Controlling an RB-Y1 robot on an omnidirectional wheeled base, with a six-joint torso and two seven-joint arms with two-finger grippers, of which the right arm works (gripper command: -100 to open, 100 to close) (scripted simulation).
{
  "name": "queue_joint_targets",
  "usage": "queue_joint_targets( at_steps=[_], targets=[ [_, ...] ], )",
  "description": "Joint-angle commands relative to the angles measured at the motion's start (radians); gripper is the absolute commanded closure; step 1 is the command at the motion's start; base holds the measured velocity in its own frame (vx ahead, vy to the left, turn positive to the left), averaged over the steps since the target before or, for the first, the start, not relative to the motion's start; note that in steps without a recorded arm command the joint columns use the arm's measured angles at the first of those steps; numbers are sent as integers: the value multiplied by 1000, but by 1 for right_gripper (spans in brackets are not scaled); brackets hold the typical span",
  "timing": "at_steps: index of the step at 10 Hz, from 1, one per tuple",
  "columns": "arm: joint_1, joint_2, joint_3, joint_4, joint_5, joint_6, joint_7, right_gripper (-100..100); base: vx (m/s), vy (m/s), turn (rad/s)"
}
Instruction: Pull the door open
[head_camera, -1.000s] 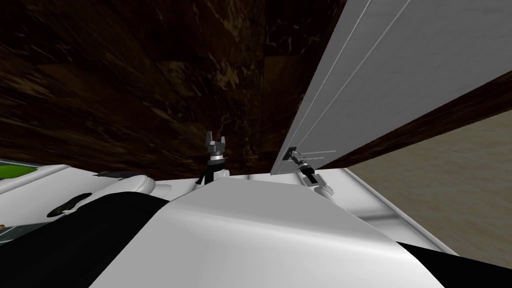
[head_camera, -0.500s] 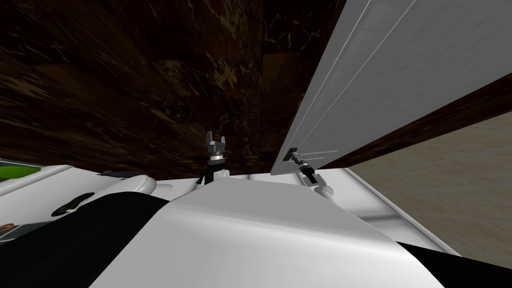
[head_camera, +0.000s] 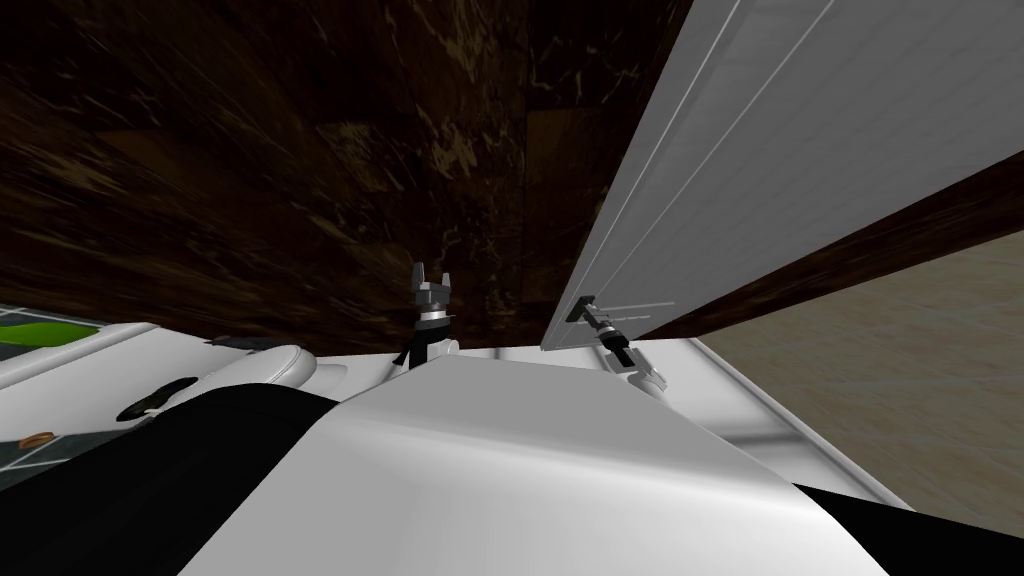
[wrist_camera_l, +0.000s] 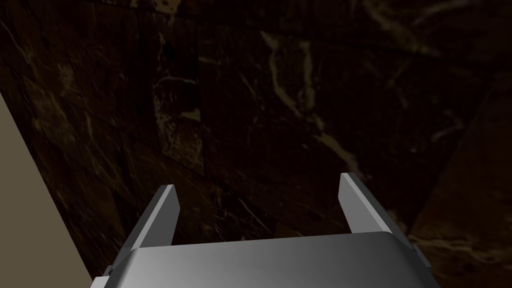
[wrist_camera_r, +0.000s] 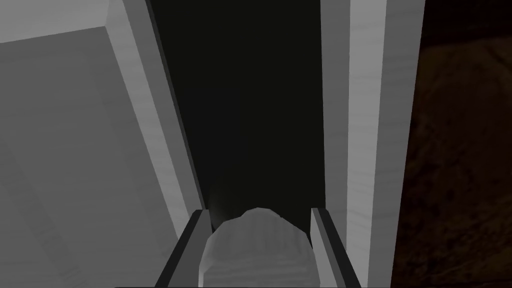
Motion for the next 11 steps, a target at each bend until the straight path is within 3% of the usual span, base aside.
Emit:
queue_joint_targets(
  at_steps=[1, 9, 11],
  targets=[
    [-2, 3, 0, -3, -15, 3, -40, 100, -34, -36, 70],
    [-3, 19, 5, -16, -86, 29, -227, 100, -43, -46, 67],
    [-3, 27, 8, -22, -119, 42, -292, 100, -57, -57, 96]
  ],
)
